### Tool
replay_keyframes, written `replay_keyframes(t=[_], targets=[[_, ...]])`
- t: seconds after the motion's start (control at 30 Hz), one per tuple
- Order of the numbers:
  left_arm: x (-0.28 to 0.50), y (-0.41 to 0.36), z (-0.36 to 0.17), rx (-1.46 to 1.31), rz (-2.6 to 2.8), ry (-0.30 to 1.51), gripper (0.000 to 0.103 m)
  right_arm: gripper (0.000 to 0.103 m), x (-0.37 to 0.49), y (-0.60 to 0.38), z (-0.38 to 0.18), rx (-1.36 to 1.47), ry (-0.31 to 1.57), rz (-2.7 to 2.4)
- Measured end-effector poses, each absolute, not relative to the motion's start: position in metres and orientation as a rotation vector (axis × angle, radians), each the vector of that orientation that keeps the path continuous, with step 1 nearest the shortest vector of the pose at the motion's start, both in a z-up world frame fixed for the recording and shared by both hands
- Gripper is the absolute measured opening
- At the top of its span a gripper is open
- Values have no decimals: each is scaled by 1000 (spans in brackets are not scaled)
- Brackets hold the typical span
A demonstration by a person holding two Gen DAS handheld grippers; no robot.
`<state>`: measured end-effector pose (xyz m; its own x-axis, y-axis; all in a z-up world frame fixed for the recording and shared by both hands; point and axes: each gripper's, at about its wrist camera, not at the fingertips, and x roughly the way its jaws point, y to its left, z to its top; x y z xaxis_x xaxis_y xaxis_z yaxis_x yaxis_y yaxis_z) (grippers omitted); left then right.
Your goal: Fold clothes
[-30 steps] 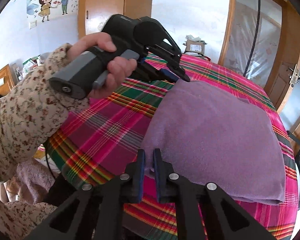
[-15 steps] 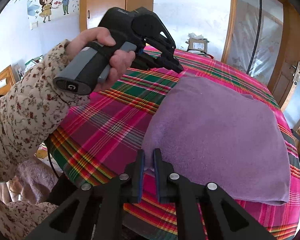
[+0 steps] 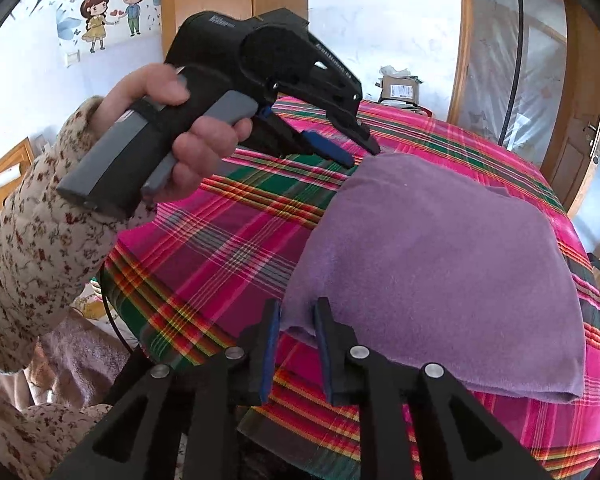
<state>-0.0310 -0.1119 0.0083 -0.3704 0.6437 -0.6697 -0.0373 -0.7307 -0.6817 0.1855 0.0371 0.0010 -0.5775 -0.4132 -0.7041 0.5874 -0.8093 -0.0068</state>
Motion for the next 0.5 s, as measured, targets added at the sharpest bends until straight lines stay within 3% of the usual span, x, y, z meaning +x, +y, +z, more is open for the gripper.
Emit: replay_keyframes(t=[0.1, 0.17, 0.2, 0.5], targets=[[-21, -110, 10, -1421, 2141, -787, 30, 19, 189, 43, 5, 941, 305, -2349], [-14, -111, 11, -1410, 2130, -793, 46, 22, 190, 50, 10, 918, 285, -2357], [-10, -112, 11, -1404, 2124, -795, 49, 24, 191, 54, 13, 906, 276, -2361], [20, -111, 8, -1386, 2107, -796, 49, 44, 166, 140, 51, 839, -4, -2497]])
